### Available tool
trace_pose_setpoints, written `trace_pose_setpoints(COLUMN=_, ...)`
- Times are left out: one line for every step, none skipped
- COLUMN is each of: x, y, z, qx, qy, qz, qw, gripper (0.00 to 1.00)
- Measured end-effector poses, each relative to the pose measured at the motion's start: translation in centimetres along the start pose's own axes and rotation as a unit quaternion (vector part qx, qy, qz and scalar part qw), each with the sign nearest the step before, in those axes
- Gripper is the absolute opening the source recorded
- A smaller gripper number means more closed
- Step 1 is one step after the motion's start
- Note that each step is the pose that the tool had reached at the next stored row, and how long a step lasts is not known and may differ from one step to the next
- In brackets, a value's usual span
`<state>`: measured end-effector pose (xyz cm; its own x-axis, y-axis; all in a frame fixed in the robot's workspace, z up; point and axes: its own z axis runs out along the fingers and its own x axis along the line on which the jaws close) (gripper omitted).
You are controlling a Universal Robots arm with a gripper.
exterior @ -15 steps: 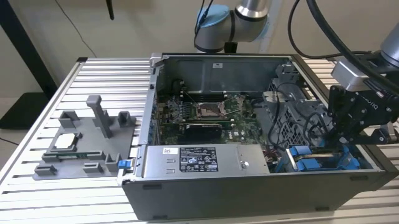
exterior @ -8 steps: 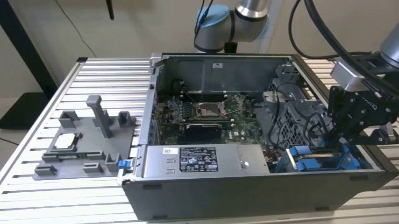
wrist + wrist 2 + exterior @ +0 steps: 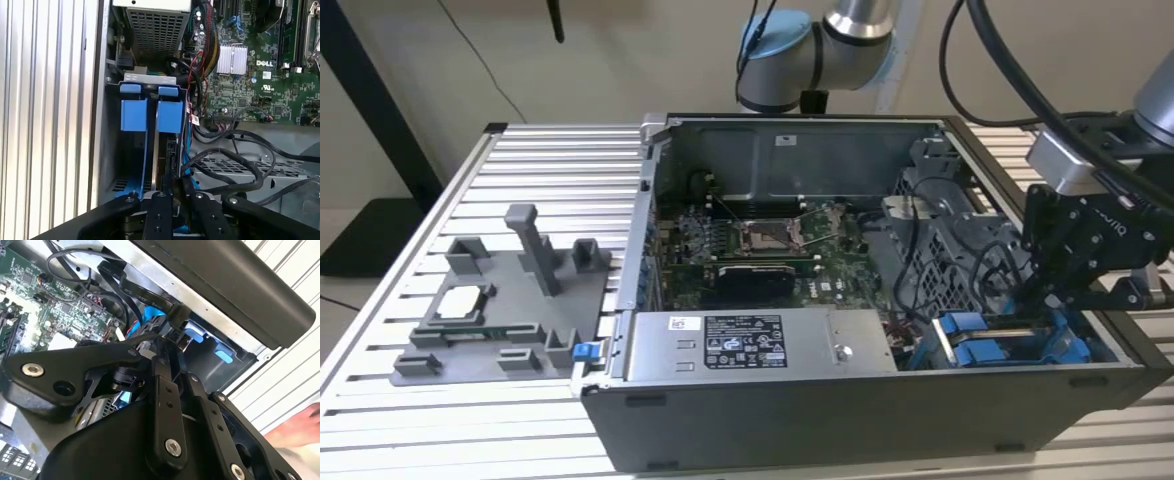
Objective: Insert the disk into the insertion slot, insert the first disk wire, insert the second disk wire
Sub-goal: 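Insert the first disk wire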
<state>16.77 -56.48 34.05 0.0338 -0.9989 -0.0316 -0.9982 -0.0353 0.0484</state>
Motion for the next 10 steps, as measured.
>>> trace_pose_setpoints(x=0.01, y=0.0, z=0.0, qx=0.0001, qy=-0.0001, qz=0.002, qw=1.0, gripper=0.0)
trace_pose_setpoints(x=0.02, y=0.0, z=0.0, qx=0.0002, qy=-0.0003, qz=0.006, qw=1.0, gripper=0.0)
trace_pose_setpoints(x=0.03, y=0.0, z=0.0, qx=0.0003, qy=-0.0005, qz=0.01, qw=1.0, gripper=0.0)
trace_pose_setpoints(x=0.03, y=0.0, z=0.0, qx=0.0004, qy=-0.0006, qz=0.014, qw=0.9999, gripper=0.0)
trace_pose_setpoints(x=0.06, y=0.0, z=0.0, qx=0.0005, qy=-0.0008, qz=0.017, qw=0.9999, gripper=0.0)
trace_pose_setpoints(x=0.09, y=0.0, z=0.0, qx=0.0006, qy=-0.0009, qz=0.019, qw=0.9998, gripper=0.0)
trace_pose_setpoints(x=0.13, y=0.0, z=0.0, qx=0.0006, qy=-0.001, qz=0.019, qw=0.9998, gripper=0.0)
trace_pose_setpoints(x=0.18, y=0.01, z=-0.01, qx=0.0006, qy=-0.0009, qz=0.019, qw=0.9998, gripper=0.0)
trace_pose_setpoints(x=0.2, y=0.01, z=0.0, qx=0.0006, qy=-0.001, qz=0.019, qw=0.9998, gripper=0.0)
trace_pose_setpoints(x=0.2, y=0.05, z=0.01, qx=0.0007, qy=-0.001, qz=0.019, qw=0.9998, gripper=0.0)
